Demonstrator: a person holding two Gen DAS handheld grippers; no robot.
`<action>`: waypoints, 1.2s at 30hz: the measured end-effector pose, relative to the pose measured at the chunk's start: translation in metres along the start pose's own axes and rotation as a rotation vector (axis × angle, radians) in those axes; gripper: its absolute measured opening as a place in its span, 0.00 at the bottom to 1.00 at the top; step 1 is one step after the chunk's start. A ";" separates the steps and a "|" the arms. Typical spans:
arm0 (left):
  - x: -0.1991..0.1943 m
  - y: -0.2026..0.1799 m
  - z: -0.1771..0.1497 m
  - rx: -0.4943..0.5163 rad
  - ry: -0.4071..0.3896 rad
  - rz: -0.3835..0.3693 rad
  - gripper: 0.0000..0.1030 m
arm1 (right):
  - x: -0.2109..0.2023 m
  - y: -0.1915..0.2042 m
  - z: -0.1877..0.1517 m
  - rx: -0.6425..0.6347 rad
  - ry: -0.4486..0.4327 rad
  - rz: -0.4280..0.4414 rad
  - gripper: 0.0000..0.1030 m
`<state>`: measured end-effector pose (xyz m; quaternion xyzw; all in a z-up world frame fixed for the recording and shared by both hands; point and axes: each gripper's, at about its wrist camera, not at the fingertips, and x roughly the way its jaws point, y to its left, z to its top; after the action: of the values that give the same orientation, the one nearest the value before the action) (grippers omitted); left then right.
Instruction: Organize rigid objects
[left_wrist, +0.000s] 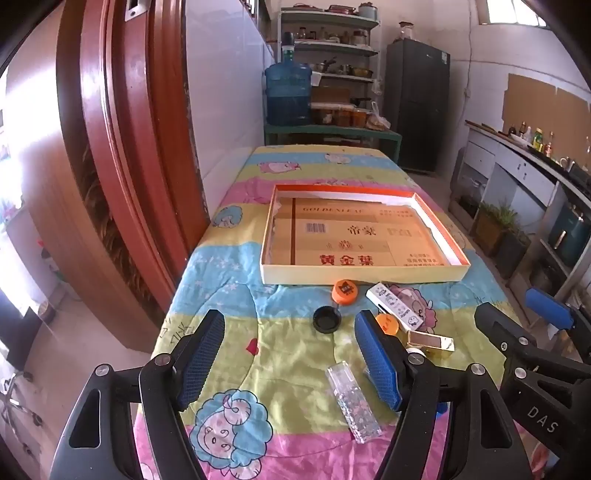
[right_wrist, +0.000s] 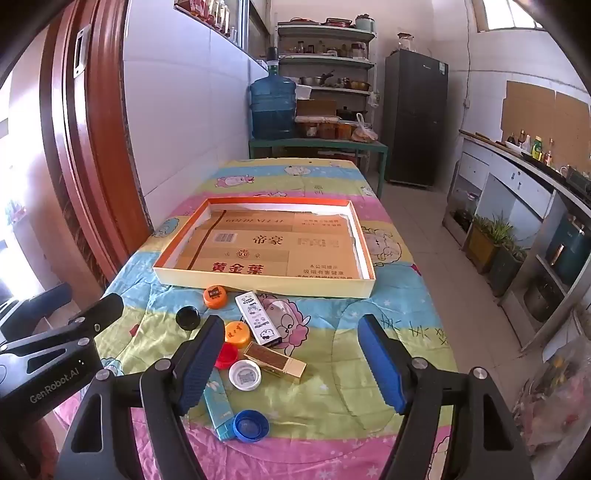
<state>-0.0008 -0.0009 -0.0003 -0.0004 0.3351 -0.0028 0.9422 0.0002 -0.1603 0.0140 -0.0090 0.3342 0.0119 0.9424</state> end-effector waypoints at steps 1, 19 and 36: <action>-0.001 -0.001 -0.001 0.003 -0.003 0.001 0.73 | 0.000 0.000 0.000 0.001 0.000 0.002 0.72; 0.001 0.001 -0.005 -0.029 0.039 -0.031 0.73 | -0.002 0.003 -0.003 -0.008 -0.001 0.006 0.72; 0.008 0.004 -0.007 -0.047 0.076 -0.059 0.73 | 0.003 -0.002 -0.007 -0.006 0.017 0.014 0.72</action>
<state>0.0014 0.0033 -0.0105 -0.0321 0.3704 -0.0228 0.9280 -0.0020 -0.1620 0.0067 -0.0098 0.3422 0.0196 0.9394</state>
